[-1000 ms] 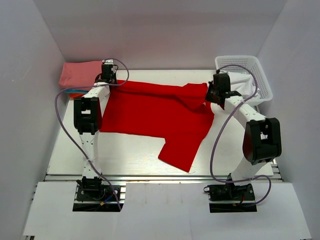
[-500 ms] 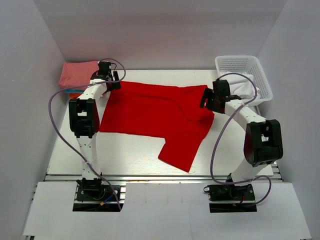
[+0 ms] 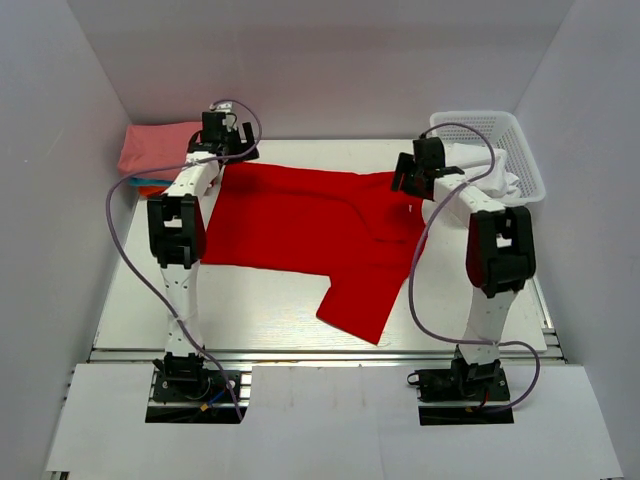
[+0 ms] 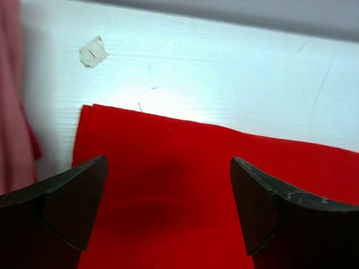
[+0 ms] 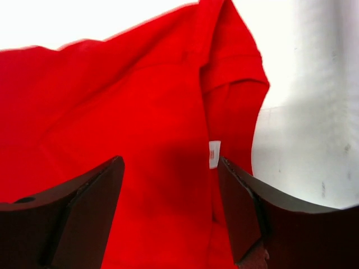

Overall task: Fold and stack the t-shirts
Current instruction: Fold the flattened tshirt in 1/3 of the way

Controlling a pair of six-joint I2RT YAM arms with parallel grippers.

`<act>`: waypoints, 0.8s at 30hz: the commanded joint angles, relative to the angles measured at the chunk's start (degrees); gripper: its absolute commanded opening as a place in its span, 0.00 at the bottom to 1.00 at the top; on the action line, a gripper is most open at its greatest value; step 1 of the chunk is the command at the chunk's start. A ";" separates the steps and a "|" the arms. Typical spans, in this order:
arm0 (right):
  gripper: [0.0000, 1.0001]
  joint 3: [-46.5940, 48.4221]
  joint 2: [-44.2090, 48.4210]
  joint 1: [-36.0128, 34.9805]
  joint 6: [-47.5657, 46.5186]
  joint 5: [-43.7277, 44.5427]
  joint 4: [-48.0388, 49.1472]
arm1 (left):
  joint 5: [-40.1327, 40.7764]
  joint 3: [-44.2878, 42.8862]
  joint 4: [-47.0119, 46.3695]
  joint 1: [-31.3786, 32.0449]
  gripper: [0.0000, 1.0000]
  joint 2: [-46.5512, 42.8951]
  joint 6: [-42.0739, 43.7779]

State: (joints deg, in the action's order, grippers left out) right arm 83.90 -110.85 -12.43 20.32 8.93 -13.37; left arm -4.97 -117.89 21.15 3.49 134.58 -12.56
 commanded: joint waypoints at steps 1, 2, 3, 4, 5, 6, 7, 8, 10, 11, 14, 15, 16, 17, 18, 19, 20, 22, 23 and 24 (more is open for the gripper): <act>0.73 4.07 -4.44 0.03 -1.15 0.31 1.13 | -3.29 -0.51 -1.10 0.03 1.00 2.09 -0.36; 0.73 4.86 -5.25 0.03 -1.16 0.04 1.32 | -3.29 0.02 -2.06 0.03 1.00 2.69 -0.36; 0.73 5.65 -6.21 0.03 -1.07 0.21 1.15 | -3.29 0.55 -3.47 0.03 1.00 3.31 -0.36; 0.73 7.32 -8.22 0.03 -0.81 1.60 1.67 | -2.68 1.07 -3.48 0.03 1.00 3.32 -0.89; 0.73 7.59 -8.94 0.21 -0.54 2.75 1.94 | -2.67 1.08 -4.35 0.03 1.00 3.93 -0.89; 0.70 7.94 -9.56 0.30 -0.28 3.28 2.90 | -2.67 1.86 -5.06 0.03 1.00 4.63 -1.50; 0.68 9.43 -11.74 0.30 0.16 3.38 2.73 | -2.67 1.87 -5.67 0.03 1.00 4.63 -1.51; 0.67 9.79 -12.19 0.38 0.25 3.55 3.17 | -2.67 1.87 -5.68 0.03 1.00 5.42 -2.20; 0.59 10.67 -14.21 0.39 0.16 3.99 4.48 | -0.23 0.83 -1.40 0.03 1.00 6.48 -2.74; 0.54 10.93 -14.74 0.47 -0.36 3.64 4.84 | 1.00 0.82 -0.41 0.03 1.00 6.48 -3.26; 0.26 9.89 -14.23 0.30 0.69 5.21 5.01 | 5.14 5.02 0.12 0.03 1.00 4.47 -4.05; 0.19 9.27 -14.05 0.38 1.04 5.83 5.19 | 6.37 7.64 0.12 0.03 1.00 3.68 -5.36; 0.12 8.74 -13.70 0.47 1.30 6.62 5.54 | 6.38 8.89 0.12 -0.49 1.00 2.97 -5.37; 0.10 7.00 -12.48 0.47 1.74 8.54 5.54 | 6.38 9.95 0.12 -0.50 1.00 2.27 -6.16; 0.08 6.63 -12.20 0.56 2.27 9.26 5.37 | 7.16 11.96 0.12 -1.11 1.00 1.13 -6.77; 0.08 6.02 -11.76 0.73 2.53 9.79 5.02 | 7.95 12.67 0.73 -1.11 1.00 0.60 -7.39; 0.08 4.62 -10.63 0.82 2.88 10.84 4.84 | 8.74 13.20 1.35 -1.11 1.00 0.59 -7.39; 0.08 3.13 -9.31 1.09 3.50 11.72 4.84 | 11.29 13.82 2.84 -1.11 1.00 -0.81 -8.01; 0.08 2.68 -9.13 1.17 3.85 11.73 4.75 | 11.82 13.82 4.24 -1.11 1.00 -0.81 -8.62; 0.08 1.72 -8.43 1.35 4.38 11.99 4.14 | 12.52 15.22 4.86 -1.11 1.00 -1.42 -9.67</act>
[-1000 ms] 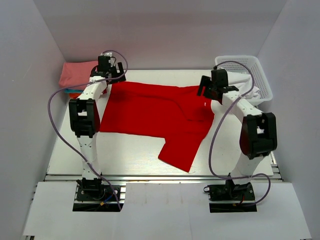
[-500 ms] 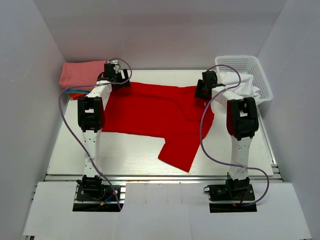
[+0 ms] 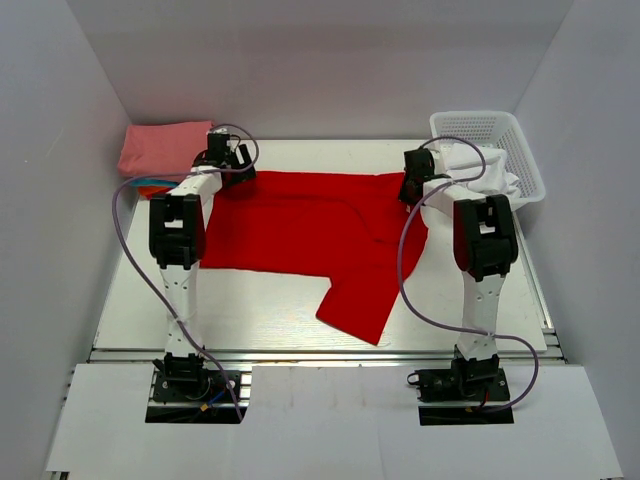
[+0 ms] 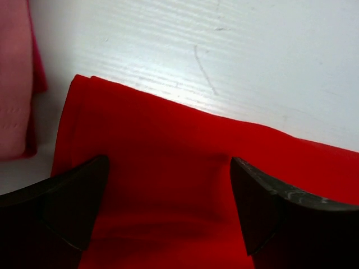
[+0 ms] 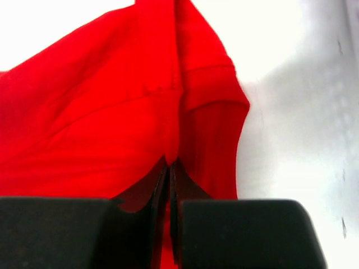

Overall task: Fold and stack the t-shirts
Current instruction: Fold the flattened tshirt in 1/3 of the way, then grap the side of the flattened tshirt closest away from the robot with both arms

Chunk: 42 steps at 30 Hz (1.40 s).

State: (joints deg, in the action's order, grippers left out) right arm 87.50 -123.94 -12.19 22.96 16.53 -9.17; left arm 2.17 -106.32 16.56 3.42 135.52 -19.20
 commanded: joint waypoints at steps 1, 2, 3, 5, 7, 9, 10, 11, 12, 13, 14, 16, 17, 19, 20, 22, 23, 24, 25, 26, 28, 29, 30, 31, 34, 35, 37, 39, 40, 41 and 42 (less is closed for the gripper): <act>0.08 -1.99 4.85 1.20 2.43 5.08 -0.49 | 5.38 4.28 9.98 -1.05 1.00 -2.37 -3.03; 0.08 -2.07 4.93 1.29 2.61 5.09 -0.93 | 5.91 5.07 9.99 -1.05 1.00 -3.85 -3.56; 0.08 -2.42 4.85 1.55 3.14 5.43 -1.11 | 5.91 6.81 9.99 -1.05 1.00 -4.39 -3.56; 0.19 -2.43 5.02 1.73 2.71 5.35 -1.29 | 5.57 9.36 8.16 -1.05 1.00 -5.70 -4.18; 0.24 -1.73 4.67 1.81 0.35 2.20 -0.68 | 3.81 9.38 6.30 -1.05 1.00 -6.85 -3.56; 0.29 -0.41 4.85 1.55 -0.81 -1.22 -0.24 | 1.17 7.54 6.29 -1.05 1.00 -6.85 -3.04; 0.31 0.20 5.20 1.20 -3.77 -2.02 0.46 | 0.47 6.66 6.29 -1.05 1.00 -6.85 -3.04; 0.34 0.38 5.98 1.29 -4.76 -4.30 0.90 | -0.15 5.70 6.29 -0.35 1.00 -6.85 -2.43; 0.41 0.13 6.51 1.20 -7.03 -5.71 3.26 | -0.15 3.95 5.77 -0.34 1.00 -6.85 -1.38; 0.46 -0.92 8.08 1.11 -7.84 -9.03 3.98 | -0.15 3.06 4.98 0.18 1.00 -7.46 -0.84; 0.50 -1.11 8.45 1.20 -8.45 -10.46 4.77 | -1.46 1.14 4.98 0.18 1.00 -7.47 0.03; 0.61 -1.46 9.76 0.85 -9.51 -12.57 5.39 | -2.44 -0.98 4.10 0.18 1.00 -7.47 0.66; 0.66 -1.37 10.12 0.93 -10.30 -12.84 5.13 | -2.44 -3.51 4.10 0.18 1.00 -7.47 1.35; 0.78 -1.90 11.34 0.41 -10.57 -12.85 4.51 | -3.58 -6.51 6.37 0.18 1.00 -7.47 1.36; 0.82 -2.42 11.61 0.32 -10.57 -13.10 4.25 | -4.19 -6.53 7.08 0.18 1.00 -8.16 1.88; 0.90 -4.70 13.54 -0.47 -9.78 -13.45 3.99 | -5.59 -3.92 7.61 0.18 1.00 -10.62 1.89; 0.90 -5.49 14.59 -0.73 -9.60 -13.72 3.81 | -6.21 -1.80 7.61 0.18 1.00 -12.02 1.89; 0.90 -7.16 15.21 -1.26 -9.17 -14.33 3.63 | -6.22 0.74 7.61 0.18 1.00 -13.60 1.89; 0.90 -8.13 16.79 -2.31 -8.73 -15.38 3.72 | -7.09 6.60 6.92 0.18 1.00 -17.36 1.10; 0.90 -11.62 18.72 -2.66 -8.29 -15.83 3.63 | -7.10 9.79 6.30 0.18 1.00 -19.49 0.14; 0.90 -18.11 23.18 -4.50 -7.06 -15.83 4.68 | -7.10 19.80 5.69 0.18 1.00 -26.23 -1.36; 0.90 -19.81 24.35 -5.30 -6.01 -15.92 4.77 | -7.10 23.32 5.16 0.18 1.00 -28.71 -2.06; 0.90 -21.66 25.32 -5.74 -5.13 -15.92 5.56 | -7.71 30.66 4.28 0.18 1.00 -31.26 -3.11; 0.90 -26.20 27.94 -7.40 -4.34 -18.27 5.57 | -7.71 34.04 2.53 0.70 1.00 -33.81 -3.73; 0.90 -31.49 30.94 -9.26 -3.54 -18.29 5.74 | -10.51 46.97 -2.47 0.71 1.00 -43.22 -4.79; 0.90 -33.61 31.65 -9.61 -2.49 -18.21 5.39 | -11.31 49.69 -3.54 0.71 1.00 -44.98 -5.31; 0.90 -35.99 32.62 -10.05 -1.69 -18.29 4.34 | -11.32 55.77 -4.25 0.71 1.00 -48.84 -5.32; 0.90 -39.32 33.67 -9.52 0.33 -18.47 4.60 | -8.86 59.38 -4.87 0.71 1.00 -49.39 -6.10; 0.90 -39.95 33.76 -9.44 0.85 -18.99 4.86 | -8.33 59.91 -4.35 0.71 1.00 -48.87 -6.11; 0.90 -40.56 33.94 -9.17 1.29 -19.08 4.86 | -7.37 59.92 -3.56 0.71 1.00 -48.25 -6.11; 0.90 -41.79 33.94 -9.17 2.08 -18.21 5.04 | -7.36 60.44 -3.55 0.71 1.00 -47.73 -6.11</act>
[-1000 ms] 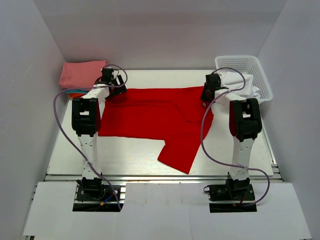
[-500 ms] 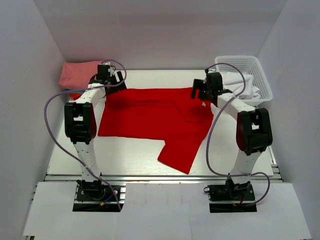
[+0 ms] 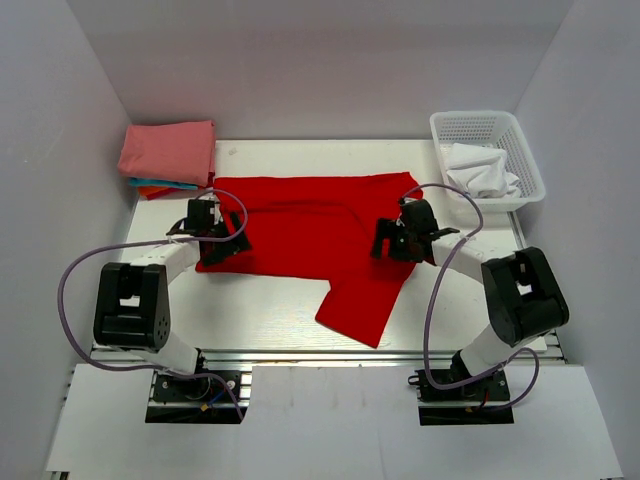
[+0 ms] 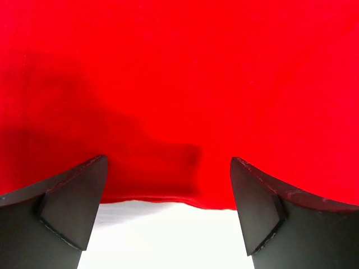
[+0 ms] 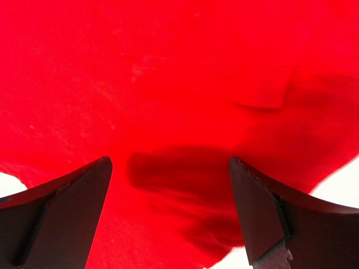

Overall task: Fold and stack the t-shirts
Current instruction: Grap the side of the flattened tshirt closest away from the robot with both arms

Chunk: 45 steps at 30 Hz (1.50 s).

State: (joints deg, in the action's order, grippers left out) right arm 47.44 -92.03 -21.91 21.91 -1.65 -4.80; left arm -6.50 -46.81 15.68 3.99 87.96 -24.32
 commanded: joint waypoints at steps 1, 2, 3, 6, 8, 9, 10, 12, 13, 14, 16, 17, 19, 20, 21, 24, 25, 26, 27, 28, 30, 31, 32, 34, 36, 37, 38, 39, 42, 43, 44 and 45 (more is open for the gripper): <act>0.90 -2.00 2.03 0.38 3.31 0.24 0.67 | 1.32 0.93 -1.98 0.14 1.00 0.54 -1.00; 0.90 -2.35 1.77 0.55 3.40 0.50 0.58 | 1.32 0.93 -1.97 0.14 1.00 1.85 -1.00; 0.90 -2.61 1.33 0.64 3.92 0.94 0.49 | 1.32 0.93 -1.45 0.14 1.00 2.38 -1.00; 0.90 -2.62 0.45 1.52 5.24 1.39 -0.29 | 0.79 2.86 -1.44 0.14 1.00 3.09 -1.52; 0.90 -2.35 -0.16 2.13 5.77 3.30 -1.52 | -1.84 5.04 -1.44 0.14 1.00 3.09 -2.05; 0.90 -1.22 -0.86 2.66 5.95 4.54 -2.66 | -3.15 5.93 -1.44 0.14 1.00 2.05 -2.75; 0.90 -0.95 -0.87 2.75 6.04 6.03 -3.20 | -6.21 6.89 -1.44 0.14 1.00 1.51 -2.75; 0.90 -0.25 -1.05 3.54 6.83 7.71 -5.65 | -8.87 9.62 -0.66 0.67 1.00 0.02 -3.89; 0.90 0.10 -0.87 4.15 7.44 9.98 -5.84 | -10.62 11.54 -0.65 1.97 1.00 -0.94 -3.90; 0.90 0.20 -0.52 4.68 7.53 10.35 -6.19 | -10.64 12.61 0.22 1.99 1.00 -3.13 -5.29; 0.90 0.20 0.36 5.56 8.49 10.96 -6.89 | -11.95 15.24 2.06 3.82 1.00 -5.60 -5.83; 0.90 0.63 0.97 6.43 8.59 11.05 -7.67 | -11.95 15.78 3.03 3.83 1.00 -8.22 -6.35; 0.90 1.07 1.58 6.27 7.80 10.97 -8.82 | -11.95 16.30 6.28 5.23 1.00 -11.13 -6.36; 0.90 1.16 2.20 6.35 7.27 10.18 -8.74 | -11.08 16.31 7.33 5.24 1.00 -12.63 -6.36; 0.90 1.51 2.64 6.27 5.53 9.91 -8.65 | -9.42 15.00 9.26 5.24 1.00 -15.60 -6.36; 0.90 2.13 5.45 5.57 1.92 9.03 -9.09 | -4.51 11.41 12.25 5.85 1.00 -20.88 -6.36; 0.90 1.87 8.33 5.39 1.04 8.51 -9.00 | -3.00 10.34 12.96 5.85 1.00 -21.86 -6.88; 0.90 1.61 9.49 5.21 0.51 8.59 -8.83 | -1.25 9.29 14.01 5.85 1.00 -22.65 -6.89; 0.90 1.17 10.63 4.95 0.41 8.59 -8.13 | 2.42 7.19 16.72 5.85 1.00 -23.18 -7.76; 0.90 -0.40 14.73 4.43 -0.02 7.81 -7.77 | 4.29 6.12 18.40 5.85 1.00 -23.88 -8.37; 0.90 -1.82 18.61 3.98 -0.20 6.84 -7.59 | 10.26 4.63 22.70 5.85 1.00 -23.89 -11.43; 0.90 -2.26 19.68 3.63 -0.38 6.92 -8.29 | 12.11 3.92 26.55 5.85 1.00 -23.89 -12.41; 0.90 -3.05 22.39 3.11 -0.29 6.92 -8.65 | 15.17 3.92 28.16 4.46 1.00 -23.28 -13.55; 0.90 -3.93 23.91 2.67 -0.03 7.19 -10.93 | 18.70 3.92 30.45 4.45 1.00 -22.05 -16.37; 0.90 -4.99 25.93 1.61 -0.03 8.06 -12.85 | 20.74 5.67 29.59 4.45 1.00 -20.47 -18.22; 0.90 -5.34 26.20 1.35 -0.03 7.98 -13.13 | 19.87 5.67 28.54 4.45 1.00 -18.64 -18.92; 0.90 -5.95 26.81 0.65 -0.03 8.07 -13.48 | 17.95 6.28 26.00 4.45 1.00 -17.66 -18.93; 0.90 -6.04 27.07 0.21 0.15 8.15 -14.96 | 16.88 6.29 24.93 4.45 1.00 -16.69 -18.93; 0.90 -6.74 26.90 -1.20 0.59 8.77 -16.73 | 15.65 6.82 22.64 4.45 0.96 -14.05 -19.72; 0.90 -7.27 27.16 -1.29 0.68 8.94 -16.74 | 16.17 7.51 22.64 4.45 0.94 -14.05 -19.72; 0.90 -7.45 27.25 -1.55 0.76 9.21 -16.82 | 16.17 7.52 21.85 4.45 0.90 -12.66 -19.72; 0.90 -7.89 27.25 -1.90 0.85 9.47 -16.91 | 16.17 7.52 21.32 4.45 0.88 -12.12 -19.72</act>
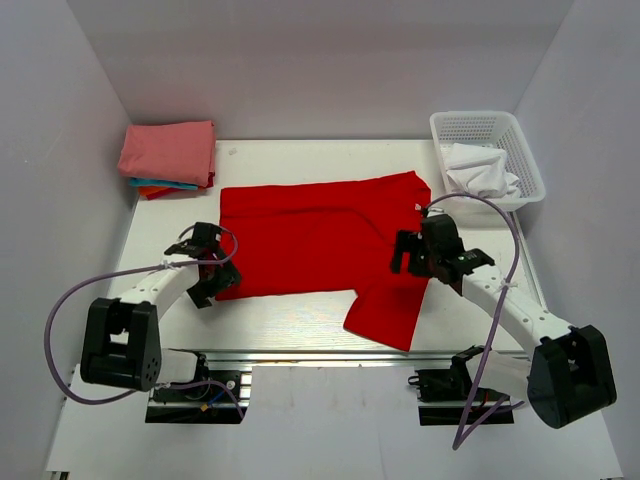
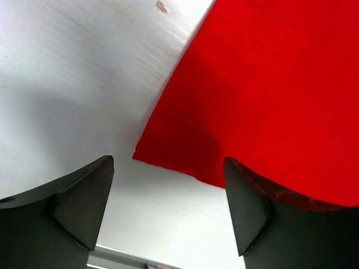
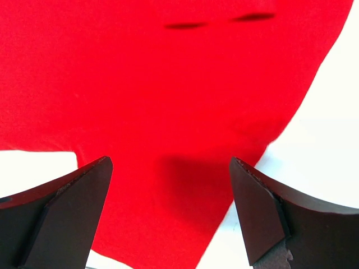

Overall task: Fold and stack the t-shirts
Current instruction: Grap the side of the flattened tshirt closest away from the robot with both arms

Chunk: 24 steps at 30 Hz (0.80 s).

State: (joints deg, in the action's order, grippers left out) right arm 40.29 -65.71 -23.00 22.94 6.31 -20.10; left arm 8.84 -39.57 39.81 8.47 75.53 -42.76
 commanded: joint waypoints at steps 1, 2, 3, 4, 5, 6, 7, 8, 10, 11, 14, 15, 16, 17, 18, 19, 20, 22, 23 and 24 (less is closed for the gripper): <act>0.90 -0.83 0.94 -0.81 -0.18 1.52 -2.05 | 2.31 0.81 -2.81 -0.03 0.85 0.93 -2.49; 0.90 -0.57 1.02 -1.07 -0.18 1.60 -2.49 | 2.32 0.81 -2.81 -0.03 0.78 1.55 -2.50; 0.90 -0.91 1.20 -1.51 0.00 1.17 -2.93 | 2.32 1.33 -2.81 -0.03 0.75 2.08 -2.50; 0.90 -1.01 1.29 -1.52 -0.26 0.99 -3.10 | 2.32 2.30 -4.03 -0.03 0.71 2.69 -3.28; 0.90 -1.27 1.29 -1.95 -0.18 1.16 -3.19 | 2.32 2.92 -5.26 -0.03 0.67 2.70 -3.29; 0.90 -2.14 1.29 -2.13 -0.26 0.47 -3.54 | 1.62 2.92 -6.66 -0.03 0.60 2.70 -3.81; 0.90 -2.24 1.03 -2.39 0.00 0.20 -3.89 | 1.62 3.62 -7.20 -0.03 0.58 2.70 -3.82; 0.90 -2.32 0.85 -2.66 0.35 -0.15 -4.94 | 1.62 3.62 -7.20 -0.03 0.51 3.22 -4.34; 0.90 -2.32 0.85 -3.62 0.70 -0.68 -5.83 | 1.62 4.15 -7.20 -0.56 0.43 3.22 -4.96; 0.90 -2.41 0.94 -3.97 0.70 -1.03 -6.87 | 2.31 4.15 -6.60 -0.56 0.38 2.35 -4.96; 0.90 -2.33 1.64 -5.21 0.79 0.11 -9.25 | 2.94 4.68 -6.59 -0.56 0.10 0.77 -5.58; 0.90 -2.06 1.64 -5.73 0.53 -0.41 -9.95 | 3.63 4.68 -6.59 -0.56 0.04 -0.46 -5.58; 0.90 -1.54 1.81 -7.04 0.70 -1.11 -11.61 | 3.64 5.20 -6.07 -0.56 0.00 -0.47 -5.58; 0.90 -1.19 1.73 -7.66 1.23 -1.38 -13.02 | 4.25 5.21 -6.06 -0.56 0.00 -1.43 -6.10; 0.90 -1.01 1.38 -8.80 1.41 -1.82 -13.91 | 4.25 5.21 -6.06 -0.56 0.00 -1.43 -6.10; 0.90 -0.66 0.94 -9.25 1.84 -1.74 -15.31 | 4.86 5.21 -6.06 -0.56 0.00 -2.30 -6.10; 0.90 -0.83 0.24 -11.34 2.37 -1.82 -16.37 | 4.87 5.73 -6.06 -0.56 0.00 -3.10 -6.10; 0.90 -0.83 -0.64 -12.76 3.51 -1.65 -18.12 | 4.87 6.26 -6.58 -0.56 0.00 -3.89 -6.10; 0.90 -0.40 -1.34 -15.20 4.39 -1.47 -19.09 | 4.87 6.26 -6.59 -0.56 0.00 -4.77 -5.41; 0.90 -0.30 -1.70 -15.92 5.27 -1.30 -19.71 | 4.87 6.26 -7.20 -0.56 0.00 -4.77 -4.88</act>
State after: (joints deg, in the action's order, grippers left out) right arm 38.06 -66.28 -36.12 25.39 5.41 -34.85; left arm 12.05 -34.20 32.71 8.01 73.17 -48.07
